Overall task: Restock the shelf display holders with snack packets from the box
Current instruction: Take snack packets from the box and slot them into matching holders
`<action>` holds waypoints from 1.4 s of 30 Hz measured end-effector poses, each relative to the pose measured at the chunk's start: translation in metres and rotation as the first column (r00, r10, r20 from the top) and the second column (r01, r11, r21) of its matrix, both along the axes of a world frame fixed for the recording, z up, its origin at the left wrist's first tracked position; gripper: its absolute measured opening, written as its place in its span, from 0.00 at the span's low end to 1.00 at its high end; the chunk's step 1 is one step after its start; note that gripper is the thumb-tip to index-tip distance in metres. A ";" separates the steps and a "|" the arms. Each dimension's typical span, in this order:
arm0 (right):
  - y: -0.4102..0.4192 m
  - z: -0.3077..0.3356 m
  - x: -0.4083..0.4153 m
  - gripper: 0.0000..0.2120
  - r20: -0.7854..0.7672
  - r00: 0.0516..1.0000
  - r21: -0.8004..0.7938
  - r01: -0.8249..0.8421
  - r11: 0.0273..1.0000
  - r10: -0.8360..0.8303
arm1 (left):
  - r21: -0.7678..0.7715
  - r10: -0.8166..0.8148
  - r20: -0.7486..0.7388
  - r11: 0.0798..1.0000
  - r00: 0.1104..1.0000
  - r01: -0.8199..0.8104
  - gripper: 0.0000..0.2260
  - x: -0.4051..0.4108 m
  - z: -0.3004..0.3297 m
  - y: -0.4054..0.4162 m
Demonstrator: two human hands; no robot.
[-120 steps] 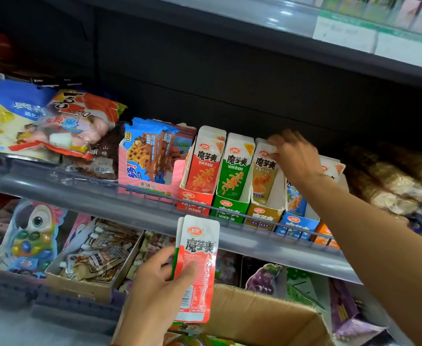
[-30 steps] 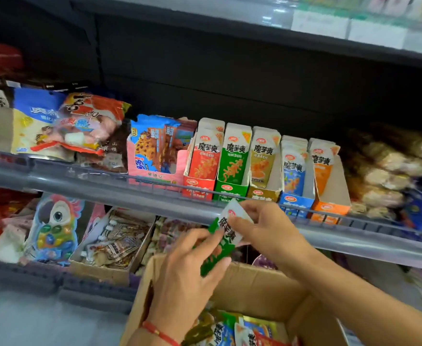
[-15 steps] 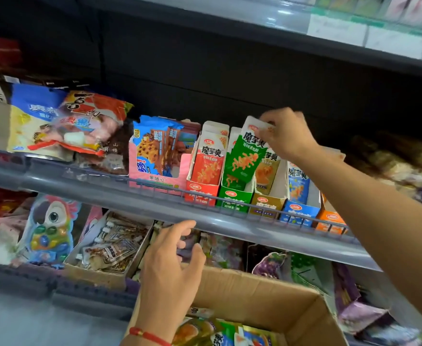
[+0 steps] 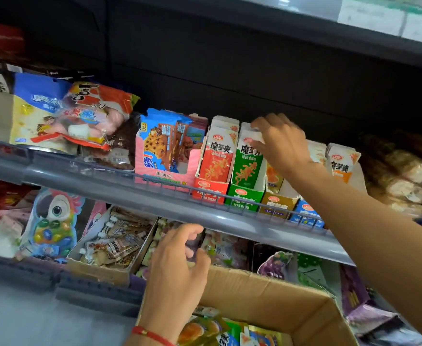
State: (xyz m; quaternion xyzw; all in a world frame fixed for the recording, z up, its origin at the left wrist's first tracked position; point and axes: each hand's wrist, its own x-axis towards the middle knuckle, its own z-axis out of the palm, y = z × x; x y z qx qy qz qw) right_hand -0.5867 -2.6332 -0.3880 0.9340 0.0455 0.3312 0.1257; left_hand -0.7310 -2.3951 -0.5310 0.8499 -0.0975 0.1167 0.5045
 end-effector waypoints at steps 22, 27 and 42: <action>0.068 -0.267 -0.162 0.19 -0.861 0.426 0.152 -0.307 0.939 0.279 | 0.334 -0.182 -0.116 0.919 0.976 0.211 0.22 -0.015 -0.020 0.024; 0.071 -0.279 -0.154 0.10 -0.838 0.469 0.087 -0.388 0.918 0.278 | 0.321 -0.181 -0.083 0.926 0.980 0.198 0.21 -0.012 -0.018 0.019; 0.062 -0.237 -0.170 0.07 -0.781 0.564 -0.009 -0.440 0.898 0.268 | 0.294 -0.083 -0.071 0.950 0.994 0.100 0.17 -0.015 -0.014 0.009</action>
